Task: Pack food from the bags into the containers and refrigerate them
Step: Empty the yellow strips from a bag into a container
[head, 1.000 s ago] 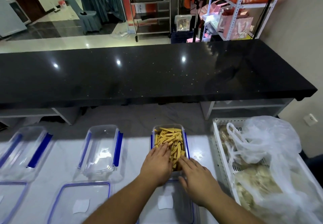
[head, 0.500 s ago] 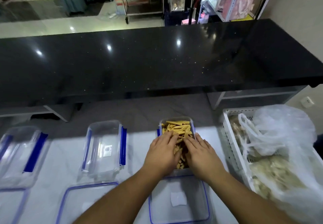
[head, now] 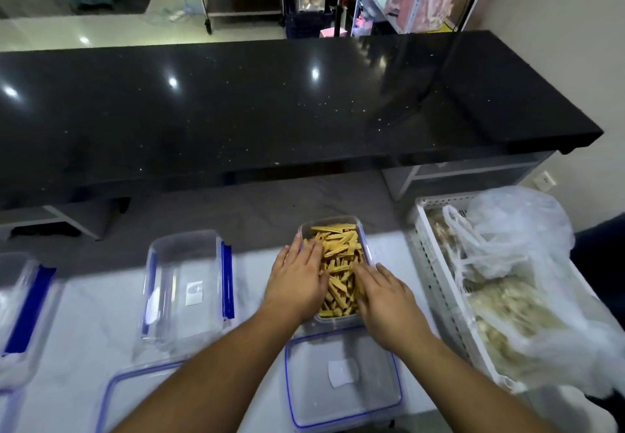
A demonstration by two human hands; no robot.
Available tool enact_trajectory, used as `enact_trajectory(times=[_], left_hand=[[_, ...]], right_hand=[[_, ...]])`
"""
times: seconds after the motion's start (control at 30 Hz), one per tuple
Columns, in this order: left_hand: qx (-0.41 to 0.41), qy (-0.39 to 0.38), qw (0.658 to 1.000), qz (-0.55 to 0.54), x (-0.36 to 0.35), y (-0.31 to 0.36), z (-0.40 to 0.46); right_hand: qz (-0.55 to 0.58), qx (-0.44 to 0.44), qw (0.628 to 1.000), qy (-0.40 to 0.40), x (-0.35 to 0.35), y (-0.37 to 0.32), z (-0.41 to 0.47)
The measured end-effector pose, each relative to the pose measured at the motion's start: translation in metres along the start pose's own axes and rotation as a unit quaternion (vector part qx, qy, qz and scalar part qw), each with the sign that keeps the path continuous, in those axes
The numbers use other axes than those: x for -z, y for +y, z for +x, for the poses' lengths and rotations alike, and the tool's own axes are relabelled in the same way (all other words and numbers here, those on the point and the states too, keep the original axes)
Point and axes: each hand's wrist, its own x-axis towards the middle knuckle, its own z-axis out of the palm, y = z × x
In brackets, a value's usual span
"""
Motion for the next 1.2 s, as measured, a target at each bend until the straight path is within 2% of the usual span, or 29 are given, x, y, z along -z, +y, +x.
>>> enact_trajectory(times=[0.1, 0.23, 0.33, 0.47, 0.53, 0.67, 0.77, 0.87, 0.97, 1.1, 1.2], left_hand=[[-0.007, 0.013, 1.000, -0.015, 0.001, 0.003, -0.003], [-0.030, -0.008, 0.999, 0.024, 0.000, 0.002, -0.002], [-0.033, -0.021, 0.998, 0.051, -0.003, 0.004, 0.001], [-0.024, -0.024, 0.998, 0.043, -0.003, 0.008, 0.002], [-0.017, 0.000, 1.000, 0.002, -0.001, 0.007, -0.007], [0.059, 0.066, 0.992, -0.094, -0.003, -0.002, -0.040], [0.118, 0.077, 0.985, -0.103, -0.006, -0.008, -0.065], [0.049, 0.076, 0.993, -0.078, -0.010, 0.004, -0.090], [-0.027, 0.034, 0.999, -0.024, -0.021, 0.030, -0.110], [0.010, 0.015, 1.000, 0.016, -0.030, 0.046, -0.111], [0.042, 0.036, 0.998, -0.017, -0.030, 0.049, -0.112]], right_hand=[[-0.013, 0.006, 0.999, 0.040, 0.000, 0.001, -0.009], [-0.017, 0.010, 1.000, -0.006, -0.005, 0.002, -0.012], [-0.018, 0.001, 1.000, -0.006, -0.003, -0.001, -0.011], [-0.023, -0.002, 1.000, -0.017, -0.003, -0.001, -0.016], [-0.007, 0.005, 1.000, 0.005, -0.001, 0.002, -0.020], [0.037, -0.002, 0.996, 0.079, 0.000, 0.013, -0.033], [0.063, -0.029, 0.993, 0.100, -0.003, 0.024, -0.040], [0.071, -0.031, 0.993, 0.086, -0.007, 0.029, -0.047], [0.089, -0.029, 0.993, 0.066, -0.010, 0.031, -0.054], [0.105, -0.042, 0.993, 0.032, -0.015, 0.036, -0.064], [0.121, -0.071, 0.989, -0.035, -0.020, 0.045, -0.069]])
